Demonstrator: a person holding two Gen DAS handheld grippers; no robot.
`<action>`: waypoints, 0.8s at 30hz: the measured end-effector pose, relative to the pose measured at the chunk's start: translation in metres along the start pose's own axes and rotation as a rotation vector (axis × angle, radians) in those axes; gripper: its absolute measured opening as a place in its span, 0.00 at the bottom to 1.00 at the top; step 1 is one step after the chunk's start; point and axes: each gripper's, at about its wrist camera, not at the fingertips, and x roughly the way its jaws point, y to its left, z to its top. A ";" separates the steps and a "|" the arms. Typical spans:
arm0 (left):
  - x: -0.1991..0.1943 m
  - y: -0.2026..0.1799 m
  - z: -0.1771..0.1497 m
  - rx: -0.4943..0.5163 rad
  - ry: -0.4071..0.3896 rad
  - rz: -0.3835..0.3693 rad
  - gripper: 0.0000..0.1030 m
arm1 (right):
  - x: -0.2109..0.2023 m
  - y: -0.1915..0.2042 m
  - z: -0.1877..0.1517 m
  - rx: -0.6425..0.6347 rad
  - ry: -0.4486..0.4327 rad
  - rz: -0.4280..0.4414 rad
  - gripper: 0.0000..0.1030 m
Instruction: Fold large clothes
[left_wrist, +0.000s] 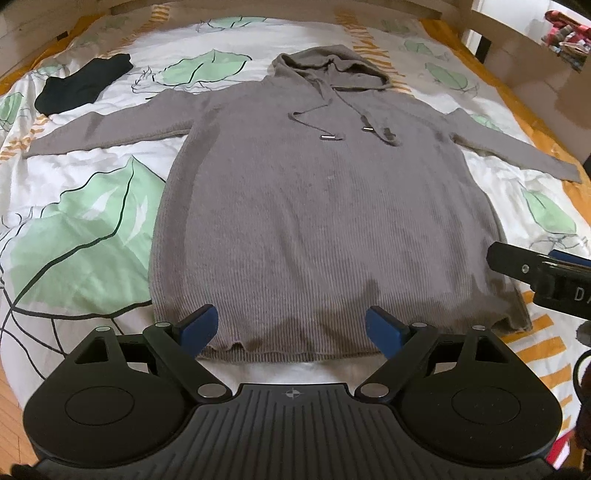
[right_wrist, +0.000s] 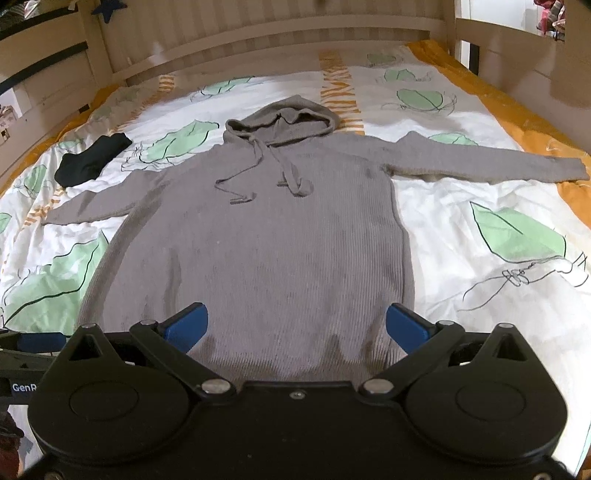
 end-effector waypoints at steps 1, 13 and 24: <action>0.000 0.000 0.000 0.000 0.001 -0.001 0.84 | 0.000 0.000 0.000 0.002 0.004 0.001 0.99; 0.002 -0.001 -0.001 -0.007 0.014 -0.004 0.84 | 0.004 0.000 -0.003 0.007 0.018 0.006 0.99; 0.007 0.008 0.006 -0.032 -0.007 -0.027 0.84 | 0.011 -0.001 0.001 0.012 0.034 0.025 0.99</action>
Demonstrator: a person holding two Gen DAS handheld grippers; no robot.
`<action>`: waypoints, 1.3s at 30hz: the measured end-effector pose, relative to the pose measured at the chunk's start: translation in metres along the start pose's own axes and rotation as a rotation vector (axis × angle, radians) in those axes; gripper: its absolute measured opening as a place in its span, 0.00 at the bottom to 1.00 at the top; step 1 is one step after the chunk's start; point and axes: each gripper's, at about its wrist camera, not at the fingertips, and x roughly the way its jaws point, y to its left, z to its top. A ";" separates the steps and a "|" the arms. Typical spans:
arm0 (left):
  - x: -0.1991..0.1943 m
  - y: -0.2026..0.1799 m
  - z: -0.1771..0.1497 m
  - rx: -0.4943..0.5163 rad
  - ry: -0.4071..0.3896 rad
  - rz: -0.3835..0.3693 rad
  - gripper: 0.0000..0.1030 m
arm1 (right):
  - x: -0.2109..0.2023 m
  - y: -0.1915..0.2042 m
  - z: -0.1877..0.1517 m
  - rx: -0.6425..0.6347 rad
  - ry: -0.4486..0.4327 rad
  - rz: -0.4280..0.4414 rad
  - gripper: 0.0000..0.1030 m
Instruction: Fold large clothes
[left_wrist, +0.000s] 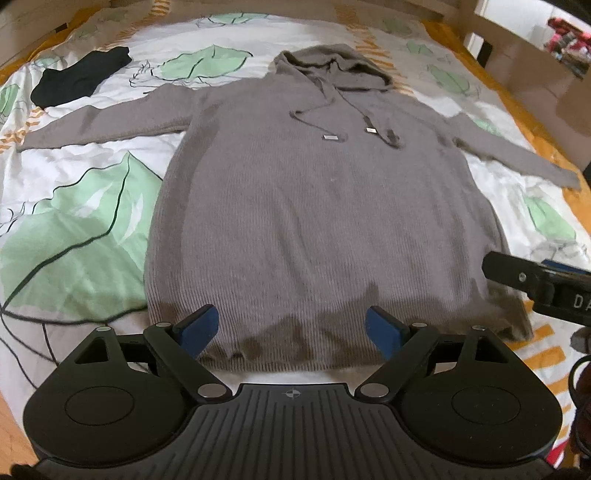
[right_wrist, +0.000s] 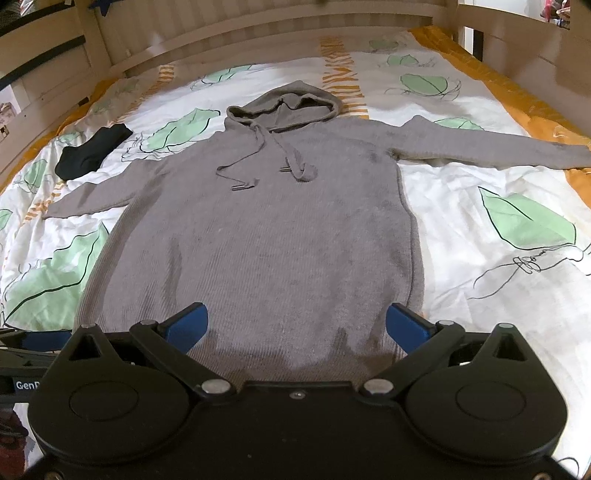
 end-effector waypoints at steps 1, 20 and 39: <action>0.000 0.004 0.003 -0.011 -0.012 -0.010 0.84 | 0.002 -0.001 0.002 0.004 0.001 0.009 0.99; 0.040 0.182 0.114 -0.260 -0.260 -0.112 0.85 | 0.063 -0.005 0.078 0.122 -0.026 0.216 1.00; 0.154 0.389 0.179 -0.482 -0.251 0.122 0.85 | 0.156 0.028 0.110 0.198 0.004 0.256 1.00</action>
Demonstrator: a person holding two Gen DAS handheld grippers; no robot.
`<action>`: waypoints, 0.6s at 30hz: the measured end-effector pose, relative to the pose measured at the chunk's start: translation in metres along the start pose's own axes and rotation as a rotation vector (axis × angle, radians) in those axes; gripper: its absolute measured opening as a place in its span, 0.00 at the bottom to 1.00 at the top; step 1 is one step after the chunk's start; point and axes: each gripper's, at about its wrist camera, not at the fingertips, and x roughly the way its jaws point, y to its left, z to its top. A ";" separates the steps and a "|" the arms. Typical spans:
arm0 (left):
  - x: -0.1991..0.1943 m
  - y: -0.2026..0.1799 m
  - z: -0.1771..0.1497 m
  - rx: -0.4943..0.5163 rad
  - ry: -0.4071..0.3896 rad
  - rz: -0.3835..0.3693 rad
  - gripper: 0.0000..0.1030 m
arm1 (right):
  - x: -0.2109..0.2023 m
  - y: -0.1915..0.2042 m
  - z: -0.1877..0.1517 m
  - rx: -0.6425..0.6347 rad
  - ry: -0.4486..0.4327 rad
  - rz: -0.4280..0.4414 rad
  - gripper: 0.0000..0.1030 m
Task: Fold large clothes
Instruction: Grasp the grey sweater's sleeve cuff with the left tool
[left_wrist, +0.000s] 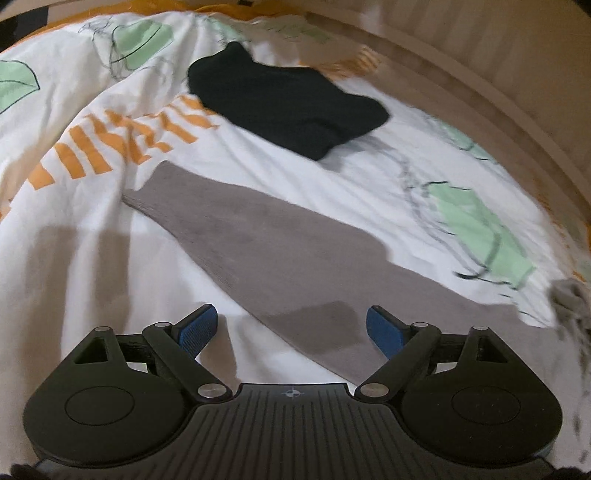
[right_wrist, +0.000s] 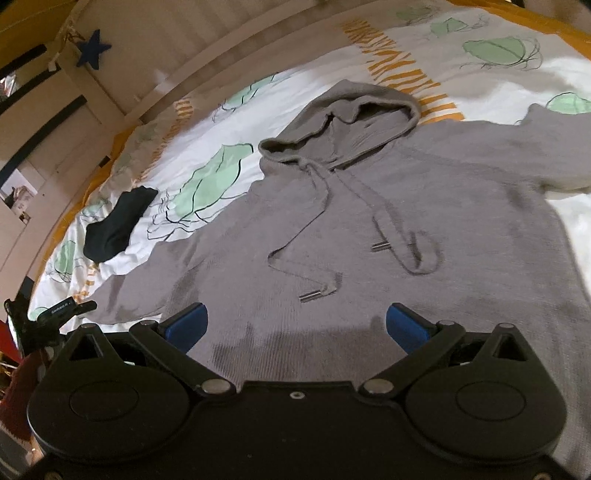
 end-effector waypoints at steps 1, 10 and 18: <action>0.006 0.003 0.002 0.005 -0.005 0.004 0.85 | 0.004 0.001 -0.001 -0.002 0.004 0.004 1.00; 0.033 0.018 0.020 0.008 -0.087 -0.042 0.86 | 0.046 0.004 -0.016 -0.011 0.061 -0.022 1.00; 0.037 0.019 0.028 -0.017 -0.115 -0.006 0.19 | 0.050 0.005 -0.023 -0.043 0.034 -0.039 1.00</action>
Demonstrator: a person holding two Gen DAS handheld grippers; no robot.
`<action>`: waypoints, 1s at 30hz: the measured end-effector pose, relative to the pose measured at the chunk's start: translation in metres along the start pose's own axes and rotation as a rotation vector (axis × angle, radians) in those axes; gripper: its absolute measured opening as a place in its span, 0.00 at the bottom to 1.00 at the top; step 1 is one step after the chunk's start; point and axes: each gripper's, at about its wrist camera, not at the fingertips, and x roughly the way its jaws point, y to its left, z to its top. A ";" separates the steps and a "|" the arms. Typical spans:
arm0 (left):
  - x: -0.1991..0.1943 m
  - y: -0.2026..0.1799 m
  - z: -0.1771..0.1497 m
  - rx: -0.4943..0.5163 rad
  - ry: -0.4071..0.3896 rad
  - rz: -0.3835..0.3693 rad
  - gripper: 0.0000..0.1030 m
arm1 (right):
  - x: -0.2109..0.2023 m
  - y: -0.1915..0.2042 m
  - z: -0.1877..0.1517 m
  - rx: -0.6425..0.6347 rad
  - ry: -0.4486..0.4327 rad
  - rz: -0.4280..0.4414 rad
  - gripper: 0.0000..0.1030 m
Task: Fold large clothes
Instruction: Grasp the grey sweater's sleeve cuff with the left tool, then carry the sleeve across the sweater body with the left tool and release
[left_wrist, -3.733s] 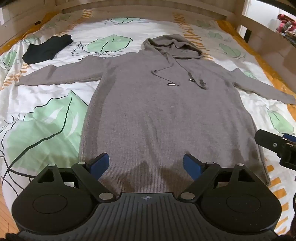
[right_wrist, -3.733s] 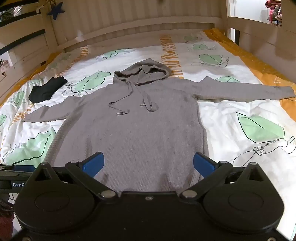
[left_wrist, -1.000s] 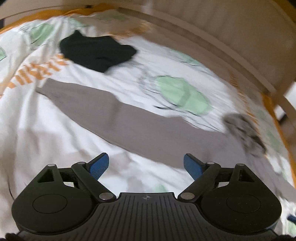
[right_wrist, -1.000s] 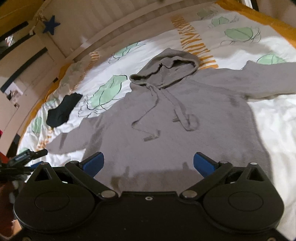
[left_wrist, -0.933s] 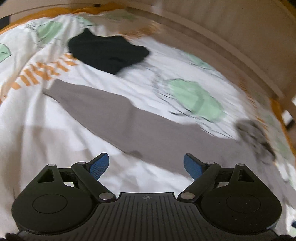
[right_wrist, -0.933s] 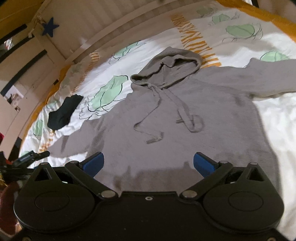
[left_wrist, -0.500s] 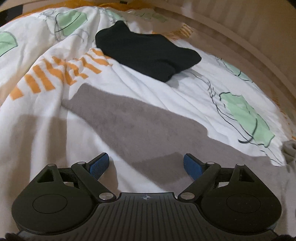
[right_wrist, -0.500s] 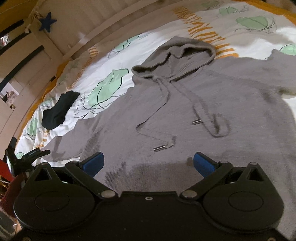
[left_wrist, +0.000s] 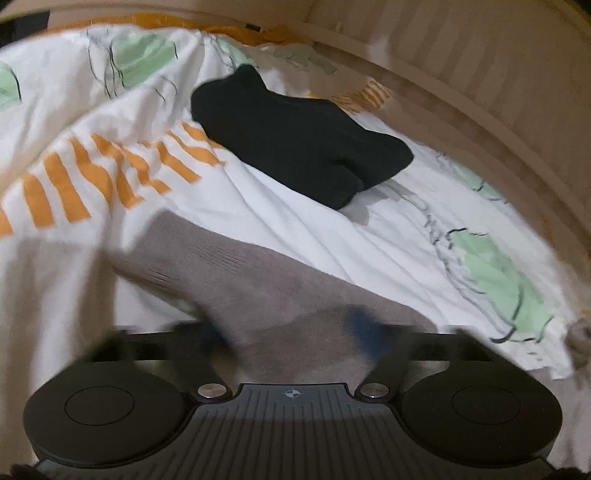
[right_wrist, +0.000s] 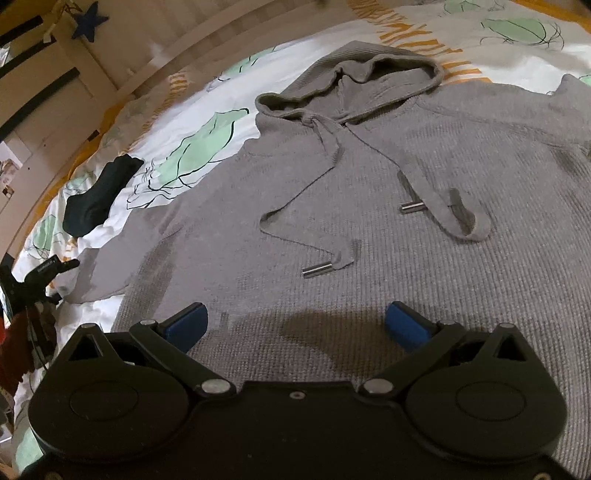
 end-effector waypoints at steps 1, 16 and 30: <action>-0.002 0.000 0.001 0.005 0.002 0.028 0.08 | 0.000 0.000 0.000 -0.006 0.002 0.002 1.00; -0.135 -0.114 0.071 0.132 -0.182 -0.203 0.07 | -0.031 0.001 -0.002 -0.107 0.013 0.016 0.92; -0.164 -0.338 0.027 0.362 -0.138 -0.515 0.07 | -0.094 -0.042 -0.018 -0.090 -0.038 -0.006 0.93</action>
